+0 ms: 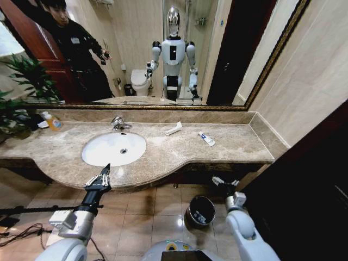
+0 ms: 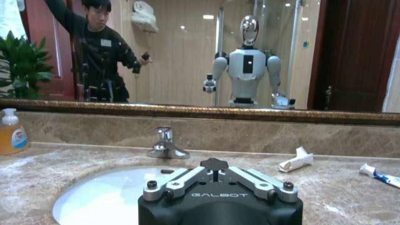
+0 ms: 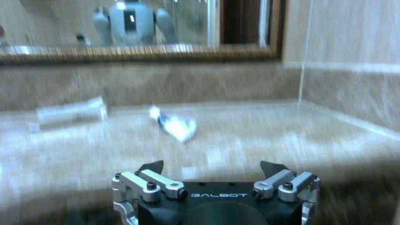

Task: Pick up the trash from the sink and place it in the trash bin.

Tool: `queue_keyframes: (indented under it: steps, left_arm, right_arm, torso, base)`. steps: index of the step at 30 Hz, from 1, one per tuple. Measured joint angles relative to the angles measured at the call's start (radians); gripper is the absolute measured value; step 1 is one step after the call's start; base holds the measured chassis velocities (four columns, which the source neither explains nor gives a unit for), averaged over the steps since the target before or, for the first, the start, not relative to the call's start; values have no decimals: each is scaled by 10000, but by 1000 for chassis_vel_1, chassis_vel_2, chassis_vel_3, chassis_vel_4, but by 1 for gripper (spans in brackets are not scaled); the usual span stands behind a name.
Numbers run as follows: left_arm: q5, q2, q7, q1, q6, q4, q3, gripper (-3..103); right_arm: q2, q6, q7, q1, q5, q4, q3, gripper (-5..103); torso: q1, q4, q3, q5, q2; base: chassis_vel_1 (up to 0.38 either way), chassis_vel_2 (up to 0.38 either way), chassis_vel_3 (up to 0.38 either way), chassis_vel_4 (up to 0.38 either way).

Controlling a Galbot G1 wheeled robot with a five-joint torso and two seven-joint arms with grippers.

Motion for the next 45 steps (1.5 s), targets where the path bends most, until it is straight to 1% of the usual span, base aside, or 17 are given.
queue_keyframes:
  steps: [2,4,7,11,13,17,18,21,23,27,32,35,38,40,42,43,45]
  left_arm:
    - [0,0,0,0,0,0,0,0]
    - [0,0,0,0,0,0,0,0]
    - [0,0,0,0,0,0,0,0]
    - [0,0,0,0,0,0,0,0]
    - [0,0,0,0,0,0,0,0]
    - [0,0,0,0,0,0,0,0]
    - [0,0,0,0,0,0,0,0]
    - [0,0,0,0,0,0,0,0]
    - [0,0,0,0,0,0,0,0]
    - [0,0,0,0,0,0,0,0]
    - [0,0,0,0,0,0,0,0]
    - [0,0,0,0,0,0,0,0]
    - [0,0,0,0,0,0,0,0]
    - [0,0,0,0,0,0,0,0]
    - [0,0,0,0,0,0,0,0]
    - [0,0,0,0,0,0,0,0]
    - [0,0,0,0,0,0,0,0]
  right_arm:
    - [-21,-97,1,125,4,80,0,100]
    - [-139,-564,-59,721,51,234,-79,100]
    - [-238,-802,-215,1162,57,207,-205,100]
    - [-425,-1229,-624,2492,51,-434,-581,100]
    - [-454,-1294,-701,2757,48,-616,-646,100]
    - [-591,-1690,-1208,3975,53,-1672,-957,100]
    - [-591,-1690,-1208,3975,53,-1672,-957,100]
    - [-633,-1911,-1593,4786,61,-2670,-1191,100]
    - [-633,-1934,-1646,4937,62,-2863,-1243,100]
    - [-554,-2036,-1847,5981,68,-3961,-1559,100]
    - [-469,-2115,-1951,6641,70,-4535,-1817,100]
    - [-454,-2303,-2137,6952,86,-4797,-1952,100]
    - [-507,-2903,-2491,7262,455,-5001,-2022,98]
    - [-535,-3073,-2660,7339,474,-5063,-2010,98]
    - [-632,-3419,-3239,7587,273,-5327,-1948,98]
    - [-632,-3419,-3239,7587,273,-5327,-1948,98]
    - [-679,-3950,-3482,7837,153,-5532,-1938,98]
  torso:
    - [0,0,0,0,0]
    - [1,1,0,1,0]
    - [1,0,1,1,0]
    - [1,0,0,2,0]
    - [1,1,1,0,0]
    - [2,1,2,1,-1]
    - [2,1,2,1,-1]
    - [2,1,1,1,-1]
    - [2,0,2,2,-1]
    - [2,1,2,-1,-1]
    - [2,1,1,0,-1]
    - [2,1,1,0,-1]
    - [1,1,1,1,-1]
    - [1,1,1,0,-1]
    - [1,0,1,1,-1]
    - [1,0,1,1,-1]
    - [1,0,0,0,-1]
  base:
    - [0,0,0,0]
    - [0,0,0,0]
    - [0,0,0,0]
    - [0,0,0,0]
    - [0,0,0,0]
    - [0,0,0,0]
    - [0,0,0,0]
    - [0,0,0,0]
    - [0,0,0,0]
    - [0,0,0,0]
    - [0,0,0,0]
    - [0,0,0,0]
    - [0,0,0,0]
    - [0,0,0,0]
    - [0,0,0,0]
    - [0,0,0,0]
    - [0,0,0,0]
